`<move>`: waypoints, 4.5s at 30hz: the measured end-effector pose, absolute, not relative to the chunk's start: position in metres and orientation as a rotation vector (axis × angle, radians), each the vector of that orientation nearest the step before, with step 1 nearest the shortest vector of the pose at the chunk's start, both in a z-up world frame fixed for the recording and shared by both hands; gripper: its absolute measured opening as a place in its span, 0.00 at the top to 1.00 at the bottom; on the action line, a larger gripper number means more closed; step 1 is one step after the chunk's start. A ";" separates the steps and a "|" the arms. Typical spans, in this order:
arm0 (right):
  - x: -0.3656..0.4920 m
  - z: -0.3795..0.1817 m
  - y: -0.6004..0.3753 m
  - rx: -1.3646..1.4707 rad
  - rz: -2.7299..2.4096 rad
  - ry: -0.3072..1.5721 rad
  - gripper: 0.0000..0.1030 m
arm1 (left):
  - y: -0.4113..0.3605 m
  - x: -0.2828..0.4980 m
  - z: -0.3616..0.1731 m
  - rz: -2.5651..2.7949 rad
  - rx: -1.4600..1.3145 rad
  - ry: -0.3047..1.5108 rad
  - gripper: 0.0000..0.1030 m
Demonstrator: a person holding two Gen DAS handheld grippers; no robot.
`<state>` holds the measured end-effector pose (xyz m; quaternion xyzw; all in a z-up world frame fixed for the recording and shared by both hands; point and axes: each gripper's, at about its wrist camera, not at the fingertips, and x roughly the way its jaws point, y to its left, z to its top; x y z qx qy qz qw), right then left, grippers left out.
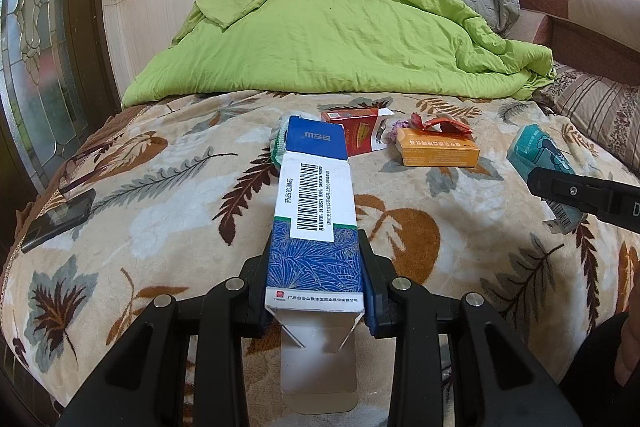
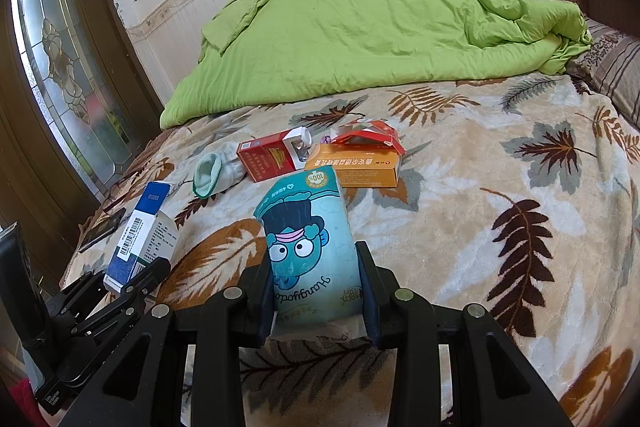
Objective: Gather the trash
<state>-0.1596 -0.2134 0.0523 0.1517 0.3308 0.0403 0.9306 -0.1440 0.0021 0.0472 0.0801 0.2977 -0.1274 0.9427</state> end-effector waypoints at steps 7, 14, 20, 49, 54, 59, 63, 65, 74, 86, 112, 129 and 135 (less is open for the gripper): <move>-0.159 0.052 -0.213 0.311 0.083 0.677 0.63 | 0.000 -0.145 0.046 -0.262 0.163 0.605 0.69; -0.159 0.052 -0.213 0.311 0.083 0.678 0.63 | 0.001 -0.145 0.047 -0.262 0.163 0.606 0.69; -0.160 0.052 -0.213 0.312 0.084 0.677 0.63 | 0.002 -0.144 0.047 -0.263 0.162 0.605 0.69; -0.218 0.066 -0.231 0.419 0.075 0.649 0.62 | -0.023 -0.178 0.061 -0.399 0.182 0.597 0.69; -0.248 0.075 -0.247 0.443 0.054 0.627 0.62 | -0.034 -0.192 0.069 -0.448 0.188 0.594 0.69; -0.278 0.089 -0.273 0.478 0.014 0.585 0.62 | -0.048 -0.208 0.079 -0.501 0.208 0.582 0.69; -0.305 0.097 -0.299 0.517 -0.036 0.552 0.62 | -0.062 -0.219 0.090 -0.550 0.218 0.573 0.69; -0.322 0.100 -0.314 0.533 -0.072 0.542 0.62 | -0.071 -0.226 0.098 -0.591 0.220 0.565 0.69; -0.404 0.115 -0.385 0.602 -0.275 0.481 0.61 | -0.139 -0.263 0.122 -0.848 0.246 0.596 0.69; -0.483 0.104 -0.442 0.699 -0.456 0.461 0.60 | -0.251 -0.319 0.118 -1.174 0.315 0.706 0.69; -0.443 0.088 -0.424 0.727 -0.331 0.529 0.38 | -0.231 -0.293 0.099 -1.104 0.295 0.778 0.41; -0.240 0.070 -0.279 0.493 -0.008 0.707 0.33 | -0.034 -0.146 0.101 -0.593 0.092 0.777 0.41; -0.215 0.055 -0.254 0.467 0.040 0.720 0.33 | 0.012 -0.071 0.101 -0.402 0.049 0.772 0.35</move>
